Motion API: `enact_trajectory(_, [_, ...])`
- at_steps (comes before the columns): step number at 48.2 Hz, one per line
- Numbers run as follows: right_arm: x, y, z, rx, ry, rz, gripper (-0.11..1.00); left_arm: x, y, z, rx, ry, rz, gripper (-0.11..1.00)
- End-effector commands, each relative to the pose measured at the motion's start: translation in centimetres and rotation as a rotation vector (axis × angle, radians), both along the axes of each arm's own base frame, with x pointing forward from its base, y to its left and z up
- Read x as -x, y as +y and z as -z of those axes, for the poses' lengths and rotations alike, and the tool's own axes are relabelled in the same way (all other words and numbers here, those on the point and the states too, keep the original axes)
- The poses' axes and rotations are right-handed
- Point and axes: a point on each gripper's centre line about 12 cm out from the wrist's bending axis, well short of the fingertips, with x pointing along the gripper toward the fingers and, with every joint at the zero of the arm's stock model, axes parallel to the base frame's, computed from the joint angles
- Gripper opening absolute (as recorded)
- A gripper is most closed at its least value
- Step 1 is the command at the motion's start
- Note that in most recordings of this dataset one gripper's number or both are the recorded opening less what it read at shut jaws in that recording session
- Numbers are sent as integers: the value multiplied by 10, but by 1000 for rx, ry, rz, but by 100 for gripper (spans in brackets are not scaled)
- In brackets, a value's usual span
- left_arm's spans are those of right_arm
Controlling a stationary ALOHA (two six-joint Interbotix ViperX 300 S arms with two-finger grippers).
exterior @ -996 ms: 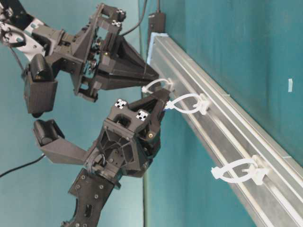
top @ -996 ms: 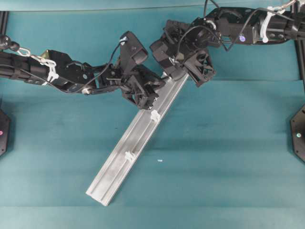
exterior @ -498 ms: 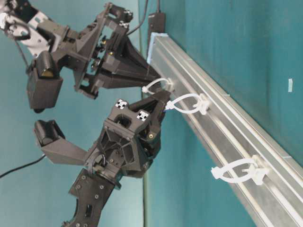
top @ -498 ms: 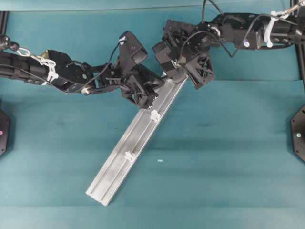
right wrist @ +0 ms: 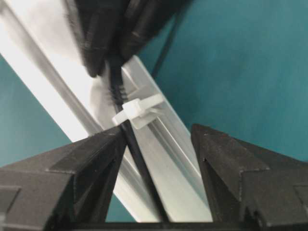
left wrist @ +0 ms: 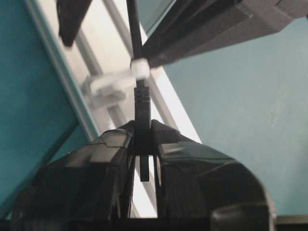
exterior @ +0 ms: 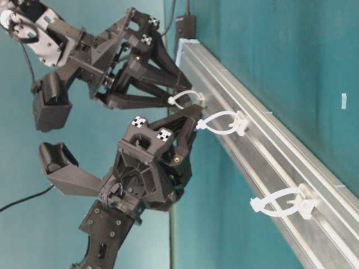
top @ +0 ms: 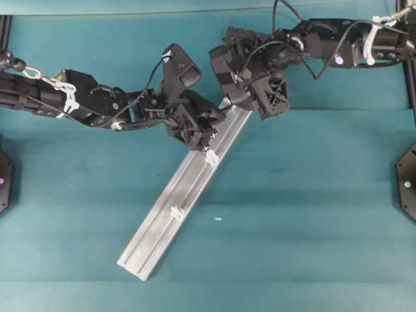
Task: Pass the USB cable through three rings with both arms.
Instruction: 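Reach the left gripper past the first ring and grasp the plug, then pull the cable through the first ring with the left gripper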
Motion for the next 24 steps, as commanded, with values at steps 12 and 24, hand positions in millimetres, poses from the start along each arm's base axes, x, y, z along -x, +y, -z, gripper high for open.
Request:
enact_trajectory(12, [11,4,-15,2,-41,52,79,9,-6,-31,-1,-58,2,9])
enact_trajectory(24, [22,9,-27,19,-69,61,79,16,-8,-43,57,-94,-30,9])
